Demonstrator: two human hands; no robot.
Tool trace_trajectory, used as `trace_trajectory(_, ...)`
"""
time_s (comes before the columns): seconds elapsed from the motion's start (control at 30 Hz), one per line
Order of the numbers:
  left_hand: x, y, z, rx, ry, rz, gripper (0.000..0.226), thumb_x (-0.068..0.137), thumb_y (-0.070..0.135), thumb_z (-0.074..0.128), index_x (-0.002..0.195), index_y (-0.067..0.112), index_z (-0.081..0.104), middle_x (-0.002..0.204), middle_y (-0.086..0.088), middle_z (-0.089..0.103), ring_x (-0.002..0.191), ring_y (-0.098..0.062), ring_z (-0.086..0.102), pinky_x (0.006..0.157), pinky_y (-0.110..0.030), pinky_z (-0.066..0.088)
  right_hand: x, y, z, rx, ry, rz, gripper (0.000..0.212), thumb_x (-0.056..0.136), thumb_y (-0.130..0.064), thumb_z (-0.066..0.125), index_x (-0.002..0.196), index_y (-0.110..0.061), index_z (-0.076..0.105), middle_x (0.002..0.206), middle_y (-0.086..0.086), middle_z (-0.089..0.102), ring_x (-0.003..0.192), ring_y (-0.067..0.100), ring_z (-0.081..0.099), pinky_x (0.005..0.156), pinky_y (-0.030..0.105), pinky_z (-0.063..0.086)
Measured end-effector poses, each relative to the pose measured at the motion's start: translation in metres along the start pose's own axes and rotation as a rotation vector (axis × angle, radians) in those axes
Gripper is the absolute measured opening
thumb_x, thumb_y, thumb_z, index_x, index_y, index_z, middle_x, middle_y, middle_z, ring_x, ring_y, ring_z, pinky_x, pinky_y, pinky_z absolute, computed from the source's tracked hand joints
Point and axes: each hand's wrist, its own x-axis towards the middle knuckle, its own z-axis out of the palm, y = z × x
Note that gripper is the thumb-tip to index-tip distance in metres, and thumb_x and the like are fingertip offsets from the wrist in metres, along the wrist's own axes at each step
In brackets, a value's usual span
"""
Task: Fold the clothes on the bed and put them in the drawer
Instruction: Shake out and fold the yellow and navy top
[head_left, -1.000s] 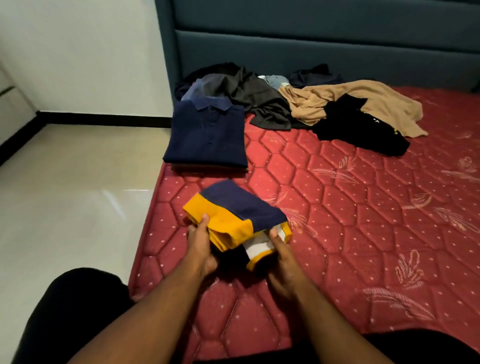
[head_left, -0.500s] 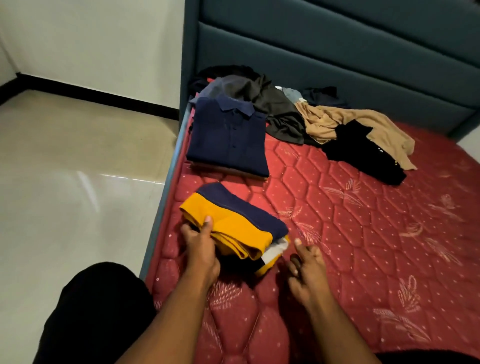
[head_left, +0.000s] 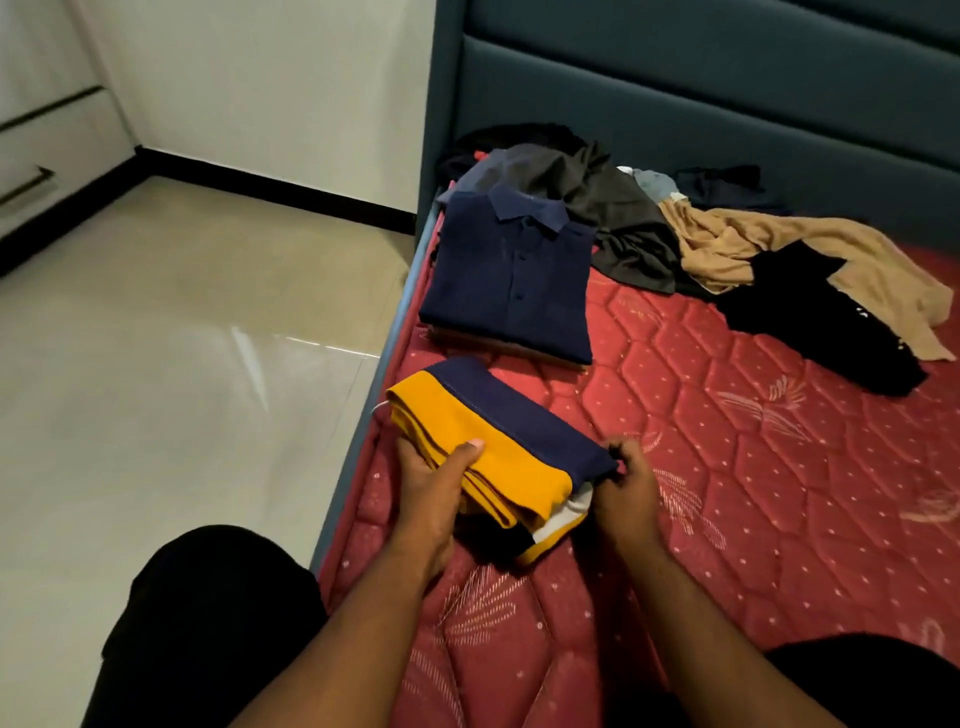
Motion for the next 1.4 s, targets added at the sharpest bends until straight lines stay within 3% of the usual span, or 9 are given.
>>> trace_trajectory(0.1,-0.014,-0.006,0.007,-0.106,0.120,0.023,0.044,0.084,0.002,0.070,0.115,0.030,0.054,0.110,-0.005,0.071,0.102,-0.031,0.067,0.085,-0.047,0.056,-0.010,0.014,-0.016,-0.200,0.007,-0.067,0.043,0.072,0.000,0.048,0.099,-0.032,0.060,0.093,0.002,0.068,0.077,0.024,0.065,0.071,0.040,0.053)
trace_trajectory(0.3,-0.041,-0.007,0.012,-0.450,0.030,-0.328,0.041,0.092,0.036,0.060,0.132,0.029,0.053,0.125,-0.009,0.066,0.104,-0.033,0.066,0.068,-0.045,0.059,-0.051,-0.009,-0.006,0.634,-0.298,0.363,0.039,0.095,-0.040,0.045,0.098,-0.014,0.074,0.094,0.006,0.073,0.086,0.019,0.069,0.072,0.027,0.056)
trace_trajectory(0.47,-0.046,-0.013,0.018,-0.188,-0.052,-0.294,0.042,0.094,0.041,0.056,0.133,0.030,0.047,0.126,-0.006,0.065,0.109,-0.030,0.065,0.087,-0.050,0.055,-0.058,0.002,0.003,0.770,-0.342,0.521,0.093,0.066,-0.047,0.085,0.143,-0.011,0.046,0.120,0.013,0.061,0.106,0.028,0.061,0.089,0.035,0.051)
trace_trajectory(0.53,-0.044,-0.012,0.018,-0.030,-0.017,-0.182,0.041,0.094,0.025,0.061,0.128,0.027,0.041,0.125,-0.002,0.063,0.107,-0.022,0.064,0.088,-0.041,0.055,-0.067,0.006,0.011,0.812,-0.285,0.565,0.079,0.075,-0.044,0.079,0.139,-0.009,0.049,0.129,0.017,0.060,0.122,0.035,0.055,0.106,0.045,0.043)
trace_trajectory(0.8,-0.044,-0.009,0.013,-0.152,-0.018,-0.109,0.053,0.087,-0.001,0.062,0.136,0.015,0.048,0.127,-0.010,0.065,0.116,-0.030,0.061,0.099,-0.047,0.049,-0.055,0.011,-0.007,0.338,0.122,0.312,0.030,0.086,0.003,0.062,0.100,-0.022,0.053,0.104,0.021,0.064,0.076,0.023,0.062,0.065,0.035,0.055)
trace_trajectory(0.9,-0.046,-0.002,0.016,-0.173,0.065,-0.046,0.060,0.086,-0.005,0.062,0.138,0.020,0.043,0.127,-0.010,0.064,0.110,-0.028,0.064,0.095,-0.047,0.051,-0.049,0.008,-0.025,0.105,0.099,0.044,0.060,0.070,-0.025,0.078,0.120,-0.036,0.047,0.129,0.007,0.049,0.102,0.024,0.058,0.078,0.038,0.053)
trace_trajectory(1.1,-0.051,0.045,0.041,-0.177,0.202,-0.038,0.063,0.081,-0.004,0.068,0.129,0.027,0.040,0.114,-0.007,0.066,0.096,-0.033,0.067,0.062,-0.048,0.058,-0.010,-0.023,-0.036,-0.765,-0.514,-0.752,0.124,0.047,-0.094,0.054,0.146,-0.054,-0.007,0.158,-0.025,-0.004,0.148,0.011,0.001,0.117,0.042,0.010)
trace_trajectory(1.23,-0.045,0.090,0.072,-0.172,0.306,-0.115,0.053,0.084,-0.002,0.066,0.118,0.021,0.032,0.108,-0.008,0.054,0.081,-0.028,0.062,0.036,-0.042,0.052,0.004,-0.034,-0.013,-0.549,-0.526,-0.933,0.110,0.064,-0.073,0.069,0.151,-0.028,0.020,0.155,-0.006,0.029,0.142,0.011,0.029,0.114,0.031,0.027)
trace_trajectory(1.4,-0.020,0.122,0.080,-0.076,0.023,-0.320,0.042,0.091,0.024,0.065,0.128,0.021,0.047,0.129,-0.011,0.043,0.115,-0.043,0.049,0.043,-0.057,0.053,0.025,-0.031,0.023,0.265,-0.353,-0.233,0.050,0.084,-0.011,0.070,0.130,-0.018,0.053,0.123,0.004,0.066,0.109,0.022,0.065,0.090,0.038,0.051)
